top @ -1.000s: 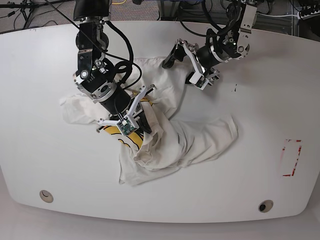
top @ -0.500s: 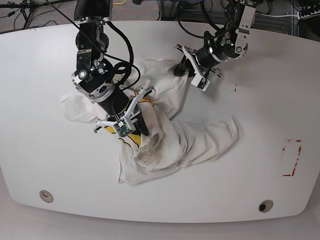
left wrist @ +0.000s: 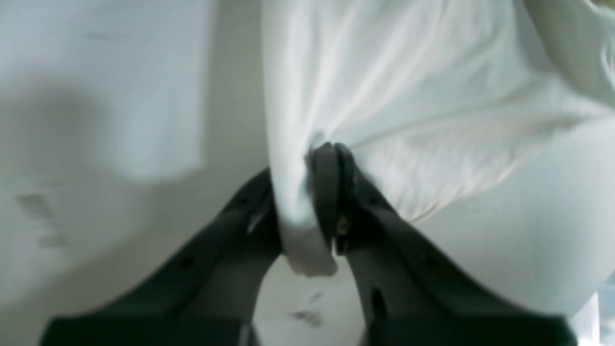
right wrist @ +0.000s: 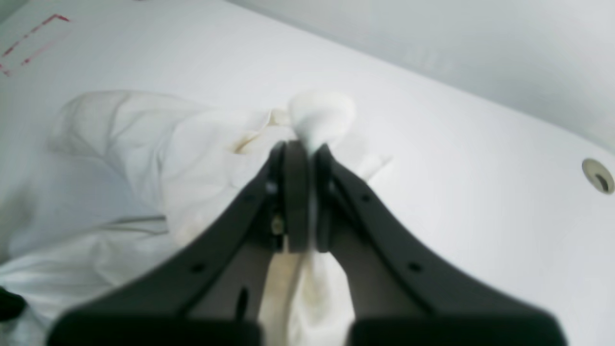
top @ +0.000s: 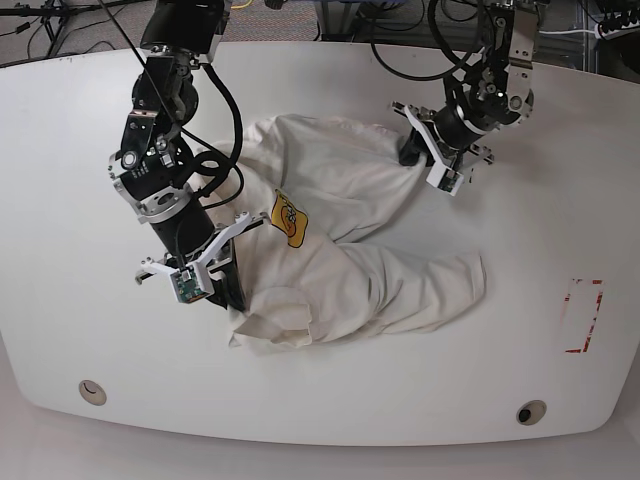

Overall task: Fold the T-shirt properly
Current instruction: 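Close the left gripper on the shirt edge opposite the right gripper, then lift the shirt with both grippers and stretch it between them, then lay the stretched shirt flat on the table, pulling it away from the grippers' base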

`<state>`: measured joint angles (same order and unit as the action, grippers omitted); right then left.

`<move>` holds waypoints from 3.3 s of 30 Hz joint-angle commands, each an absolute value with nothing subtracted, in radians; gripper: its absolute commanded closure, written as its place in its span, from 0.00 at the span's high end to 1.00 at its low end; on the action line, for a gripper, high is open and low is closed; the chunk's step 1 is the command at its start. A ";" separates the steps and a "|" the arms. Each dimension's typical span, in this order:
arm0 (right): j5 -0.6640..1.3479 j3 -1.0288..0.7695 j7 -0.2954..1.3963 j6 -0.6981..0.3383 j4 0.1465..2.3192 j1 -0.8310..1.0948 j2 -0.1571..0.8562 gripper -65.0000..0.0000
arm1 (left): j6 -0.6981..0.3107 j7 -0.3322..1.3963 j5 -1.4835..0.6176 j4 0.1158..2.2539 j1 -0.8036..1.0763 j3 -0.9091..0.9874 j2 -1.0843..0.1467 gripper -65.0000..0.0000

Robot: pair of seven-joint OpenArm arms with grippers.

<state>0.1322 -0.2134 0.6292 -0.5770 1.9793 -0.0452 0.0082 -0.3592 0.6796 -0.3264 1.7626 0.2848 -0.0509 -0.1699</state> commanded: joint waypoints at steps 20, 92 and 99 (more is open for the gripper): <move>0.134 -0.283 0.599 -0.561 1.952 -0.329 0.065 0.00 | -0.371 0.680 -0.344 1.997 0.163 0.383 -0.171 0.00; 0.142 -0.409 0.865 -0.573 2.000 -0.133 0.134 0.00 | -0.556 1.162 -0.346 1.995 -0.030 0.780 -0.335 0.00; 0.142 -0.427 0.865 -0.588 2.018 0.047 0.088 0.00 | -0.616 1.162 -0.346 1.994 0.168 0.840 -0.334 0.00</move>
<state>0.1459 -0.4137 0.8917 -0.5819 1.9945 0.0284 0.0879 -0.6064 1.1774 -0.3607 1.9800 0.1326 0.8211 -0.3111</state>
